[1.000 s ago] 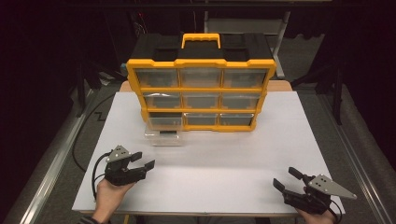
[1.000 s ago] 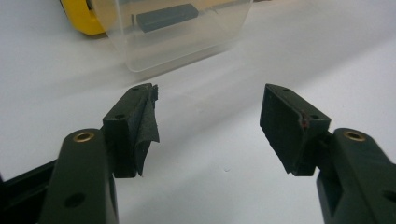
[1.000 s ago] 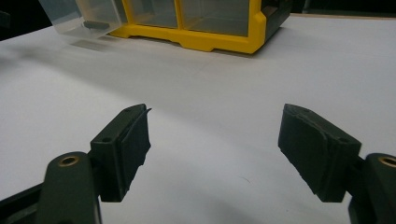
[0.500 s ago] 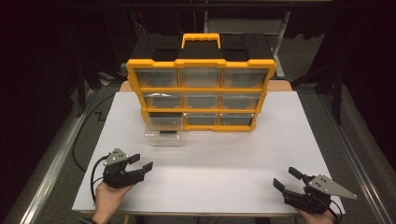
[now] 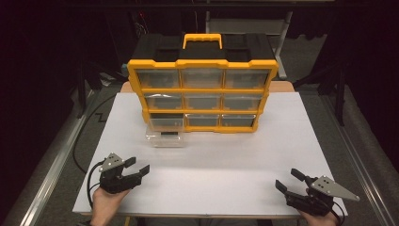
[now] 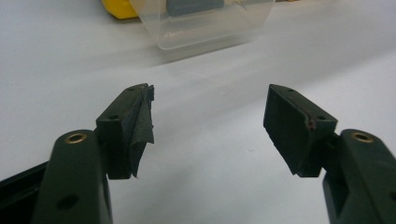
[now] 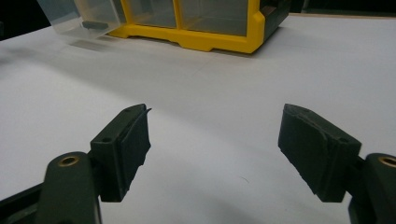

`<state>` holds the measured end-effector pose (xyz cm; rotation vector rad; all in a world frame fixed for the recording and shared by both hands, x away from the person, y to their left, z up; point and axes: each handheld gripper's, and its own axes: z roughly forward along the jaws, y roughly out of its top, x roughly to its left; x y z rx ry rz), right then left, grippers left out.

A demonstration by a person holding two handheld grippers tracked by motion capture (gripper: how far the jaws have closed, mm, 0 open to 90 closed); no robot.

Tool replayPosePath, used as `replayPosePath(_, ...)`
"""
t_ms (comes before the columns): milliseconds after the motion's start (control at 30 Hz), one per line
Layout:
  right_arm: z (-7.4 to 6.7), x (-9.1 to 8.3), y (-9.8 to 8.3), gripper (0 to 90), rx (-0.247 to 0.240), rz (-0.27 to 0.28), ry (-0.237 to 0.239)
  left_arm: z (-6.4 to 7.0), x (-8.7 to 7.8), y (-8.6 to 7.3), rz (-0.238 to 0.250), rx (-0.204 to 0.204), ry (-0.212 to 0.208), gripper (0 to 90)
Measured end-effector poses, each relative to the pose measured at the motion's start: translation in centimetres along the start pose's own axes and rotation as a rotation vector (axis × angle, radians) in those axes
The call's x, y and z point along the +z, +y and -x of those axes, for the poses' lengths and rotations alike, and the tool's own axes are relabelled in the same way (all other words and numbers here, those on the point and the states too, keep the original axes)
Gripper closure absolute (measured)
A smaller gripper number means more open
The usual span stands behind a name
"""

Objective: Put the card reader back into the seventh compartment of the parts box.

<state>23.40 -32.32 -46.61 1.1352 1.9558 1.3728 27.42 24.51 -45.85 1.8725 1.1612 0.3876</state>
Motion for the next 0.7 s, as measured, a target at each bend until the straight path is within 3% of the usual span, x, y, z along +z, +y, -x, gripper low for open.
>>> replayPosePath(467, 0.0, -0.1, 0.0, 25.3, 0.006, 0.004, 0.003, -1.1, -1.0, -1.3, 0.041, -0.069, 0.017, 32.7)
replayPosePath(700, 0.0, -0.1, 0.0, 25.3, 0.005, 0.004, 0.002, -1.0, -0.9, -1.3, 0.036, -0.067, 0.013, 32.5)
